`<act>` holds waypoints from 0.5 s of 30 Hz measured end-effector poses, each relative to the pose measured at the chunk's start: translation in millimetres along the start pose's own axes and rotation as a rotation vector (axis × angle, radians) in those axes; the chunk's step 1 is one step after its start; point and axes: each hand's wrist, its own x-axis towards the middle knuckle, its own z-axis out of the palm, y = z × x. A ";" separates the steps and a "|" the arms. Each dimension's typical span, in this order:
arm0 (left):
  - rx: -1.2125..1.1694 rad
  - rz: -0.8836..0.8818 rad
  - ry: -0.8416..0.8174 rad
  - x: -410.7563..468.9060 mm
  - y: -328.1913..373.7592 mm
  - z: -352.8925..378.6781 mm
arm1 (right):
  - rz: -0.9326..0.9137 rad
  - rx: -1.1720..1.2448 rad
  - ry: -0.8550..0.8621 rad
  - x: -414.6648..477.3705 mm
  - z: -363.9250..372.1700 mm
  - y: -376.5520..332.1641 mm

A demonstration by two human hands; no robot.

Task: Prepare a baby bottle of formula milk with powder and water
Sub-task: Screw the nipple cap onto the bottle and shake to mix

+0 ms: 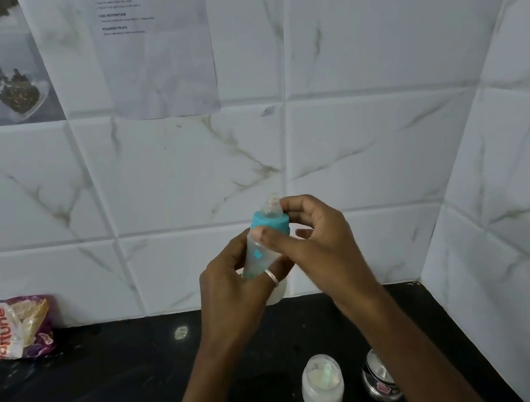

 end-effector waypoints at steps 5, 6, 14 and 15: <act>-0.058 -0.014 -0.107 1.1 -0.4 -6.2 | 0.036 0.047 -0.049 -2.0 4.5 2.2; -0.124 -0.034 -0.183 1.5 0.9 -10.3 | 0.045 0.095 -0.121 0.9 -0.4 1.3; -0.408 -0.121 -0.387 1.3 1.1 -19.1 | -0.057 0.234 -0.543 11.0 -22.7 -4.5; -0.420 -0.122 -0.383 1.4 1.1 -19.0 | -0.062 0.237 -0.531 10.7 -21.7 -4.4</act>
